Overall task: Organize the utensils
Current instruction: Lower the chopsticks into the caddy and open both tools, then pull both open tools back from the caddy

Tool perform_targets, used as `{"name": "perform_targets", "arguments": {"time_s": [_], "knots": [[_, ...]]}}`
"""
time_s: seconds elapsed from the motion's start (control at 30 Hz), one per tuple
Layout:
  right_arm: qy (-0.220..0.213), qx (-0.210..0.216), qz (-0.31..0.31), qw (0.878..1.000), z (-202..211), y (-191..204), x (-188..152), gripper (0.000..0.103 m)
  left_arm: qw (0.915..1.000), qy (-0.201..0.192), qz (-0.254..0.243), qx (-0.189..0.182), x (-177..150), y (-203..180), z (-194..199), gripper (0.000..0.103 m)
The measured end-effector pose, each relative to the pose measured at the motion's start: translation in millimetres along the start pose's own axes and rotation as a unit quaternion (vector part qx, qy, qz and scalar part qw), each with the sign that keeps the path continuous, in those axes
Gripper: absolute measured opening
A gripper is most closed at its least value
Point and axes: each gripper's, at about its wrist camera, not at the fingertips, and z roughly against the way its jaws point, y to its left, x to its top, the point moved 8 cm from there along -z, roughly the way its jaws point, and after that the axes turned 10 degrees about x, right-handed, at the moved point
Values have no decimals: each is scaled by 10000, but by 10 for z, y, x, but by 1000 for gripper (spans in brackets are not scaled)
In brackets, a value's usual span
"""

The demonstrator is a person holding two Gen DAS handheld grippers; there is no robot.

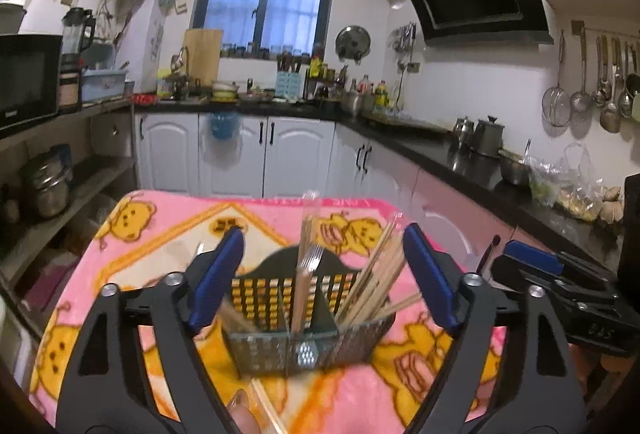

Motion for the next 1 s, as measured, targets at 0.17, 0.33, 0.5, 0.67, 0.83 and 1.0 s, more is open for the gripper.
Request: {"name": "perform_targets", "arguments": {"time_s": [0.17, 0.33, 0.5, 0.67, 0.83, 1.0], "knots": [[38, -20, 27, 10000, 97, 62, -143, 66, 9999, 118, -6, 66, -173, 51, 87, 86], [35, -93, 115, 9999, 178, 151, -312, 75, 9997, 226, -6, 92, -340, 107, 201, 92], [103, -101, 118, 9998, 206, 219, -506, 84, 9989, 468, -1, 50, -553, 123, 262, 92], [194, -200, 57, 9996, 210, 235, -770, 88, 9976, 687, 2, 89, -809, 179, 298, 92], [328, -363, -46, 9988, 207, 186, -1022, 94, 9963, 841, 112, 163, -1006, 275, 319, 92], [433, -525, -204, 9975, 213, 86, -1235, 95, 9955, 935, 94, 111, -1186, 280, 355, 92]]}}
